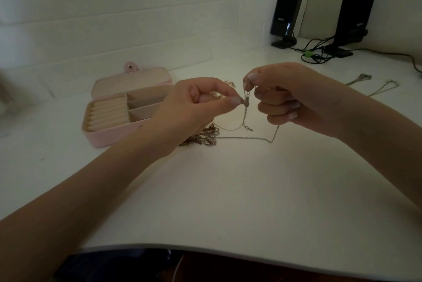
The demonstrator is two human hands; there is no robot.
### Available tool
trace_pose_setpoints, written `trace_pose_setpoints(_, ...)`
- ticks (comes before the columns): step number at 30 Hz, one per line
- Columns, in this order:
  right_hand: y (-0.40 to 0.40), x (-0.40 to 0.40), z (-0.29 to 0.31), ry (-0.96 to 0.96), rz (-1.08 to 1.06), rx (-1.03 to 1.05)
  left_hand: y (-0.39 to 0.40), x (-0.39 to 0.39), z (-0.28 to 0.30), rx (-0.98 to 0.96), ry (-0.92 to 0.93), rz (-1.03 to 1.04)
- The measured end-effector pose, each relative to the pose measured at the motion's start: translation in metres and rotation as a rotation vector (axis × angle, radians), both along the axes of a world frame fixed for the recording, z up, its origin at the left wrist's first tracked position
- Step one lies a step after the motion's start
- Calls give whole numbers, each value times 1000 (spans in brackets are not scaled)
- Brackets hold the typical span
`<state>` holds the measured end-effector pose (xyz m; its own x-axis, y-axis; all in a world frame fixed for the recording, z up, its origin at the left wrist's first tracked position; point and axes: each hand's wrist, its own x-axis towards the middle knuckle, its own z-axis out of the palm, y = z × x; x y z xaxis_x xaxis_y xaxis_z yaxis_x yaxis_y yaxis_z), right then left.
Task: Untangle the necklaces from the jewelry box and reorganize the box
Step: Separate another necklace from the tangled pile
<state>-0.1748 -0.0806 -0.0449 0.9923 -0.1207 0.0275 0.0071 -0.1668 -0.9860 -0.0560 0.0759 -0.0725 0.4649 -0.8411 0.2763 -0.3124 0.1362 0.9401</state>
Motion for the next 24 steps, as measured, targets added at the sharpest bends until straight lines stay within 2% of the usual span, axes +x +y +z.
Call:
trace_pose_setpoints(7, -1, 3, -4, 22, 51, 38, -2, -6, 2, 16, -24, 49)
trace_pose_setpoints(14, 1, 3, -6, 26, 95, 0, -3, -6, -2, 38, -180, 151)
trace_pose_setpoints(21, -3, 1, -6, 60, 89, -129, 2, 7, 6, -160, -17, 418)
trace_pose_setpoints(24, -7, 2, -7, 94, 83, -175, 2, 11, 6, -225, 30, 451)
